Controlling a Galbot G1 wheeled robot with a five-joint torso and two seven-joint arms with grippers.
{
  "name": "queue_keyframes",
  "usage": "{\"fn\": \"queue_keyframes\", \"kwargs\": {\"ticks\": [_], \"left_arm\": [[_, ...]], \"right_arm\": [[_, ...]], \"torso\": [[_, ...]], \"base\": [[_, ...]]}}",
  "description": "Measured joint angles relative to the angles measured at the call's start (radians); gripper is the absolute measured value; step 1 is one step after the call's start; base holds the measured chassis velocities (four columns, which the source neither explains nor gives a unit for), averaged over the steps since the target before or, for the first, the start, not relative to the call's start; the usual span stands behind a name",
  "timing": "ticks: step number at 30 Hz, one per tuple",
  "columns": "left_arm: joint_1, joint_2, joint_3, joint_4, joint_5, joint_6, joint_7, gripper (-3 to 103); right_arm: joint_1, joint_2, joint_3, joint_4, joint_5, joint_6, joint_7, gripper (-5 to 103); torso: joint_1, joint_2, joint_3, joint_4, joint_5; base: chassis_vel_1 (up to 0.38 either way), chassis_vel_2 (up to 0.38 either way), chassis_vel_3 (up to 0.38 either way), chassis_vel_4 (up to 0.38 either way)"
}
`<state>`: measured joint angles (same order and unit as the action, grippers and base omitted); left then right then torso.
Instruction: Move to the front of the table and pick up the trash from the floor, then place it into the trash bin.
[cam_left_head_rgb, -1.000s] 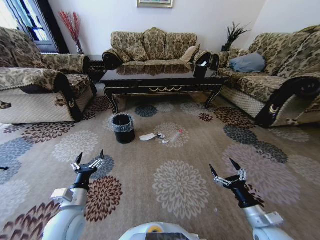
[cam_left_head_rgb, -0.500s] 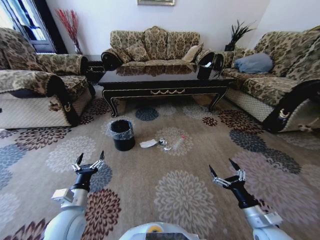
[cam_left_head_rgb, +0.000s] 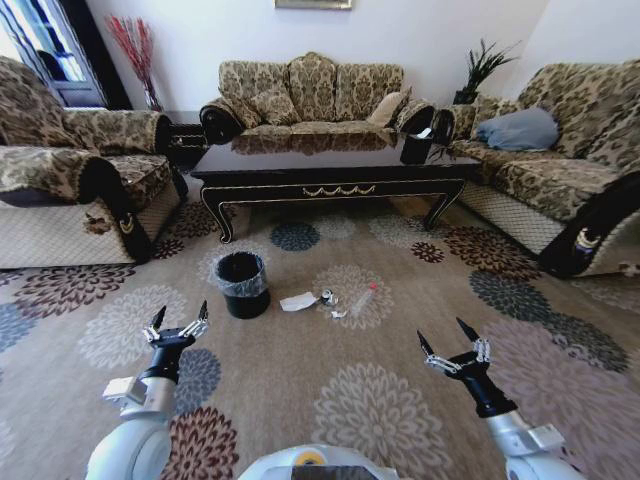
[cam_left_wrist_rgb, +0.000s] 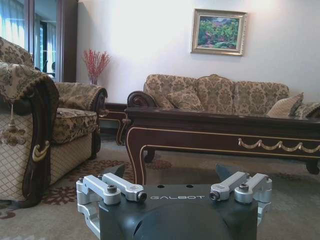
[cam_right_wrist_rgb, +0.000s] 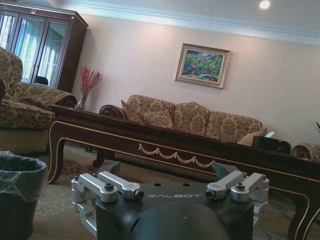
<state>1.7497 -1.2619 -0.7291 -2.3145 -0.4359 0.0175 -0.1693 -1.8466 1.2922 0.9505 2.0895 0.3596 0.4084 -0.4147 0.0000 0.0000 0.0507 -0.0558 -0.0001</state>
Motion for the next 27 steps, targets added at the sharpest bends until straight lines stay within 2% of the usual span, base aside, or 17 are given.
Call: {"fn": "queue_keyframes", "kwargs": {"ticks": [27], "left_arm": [[0.004, 0.003, -0.012, 0.01, -0.007, -0.003, 0.0, 100]], "right_arm": [[0.001, 0.001, -0.003, 0.01, 0.001, -0.006, 0.007, 100]], "torso": [[0.0, 0.0, 0.0, 0.0001, 0.0001]], "base": [[-0.163, 0.158, 0.175, -0.16]]}}
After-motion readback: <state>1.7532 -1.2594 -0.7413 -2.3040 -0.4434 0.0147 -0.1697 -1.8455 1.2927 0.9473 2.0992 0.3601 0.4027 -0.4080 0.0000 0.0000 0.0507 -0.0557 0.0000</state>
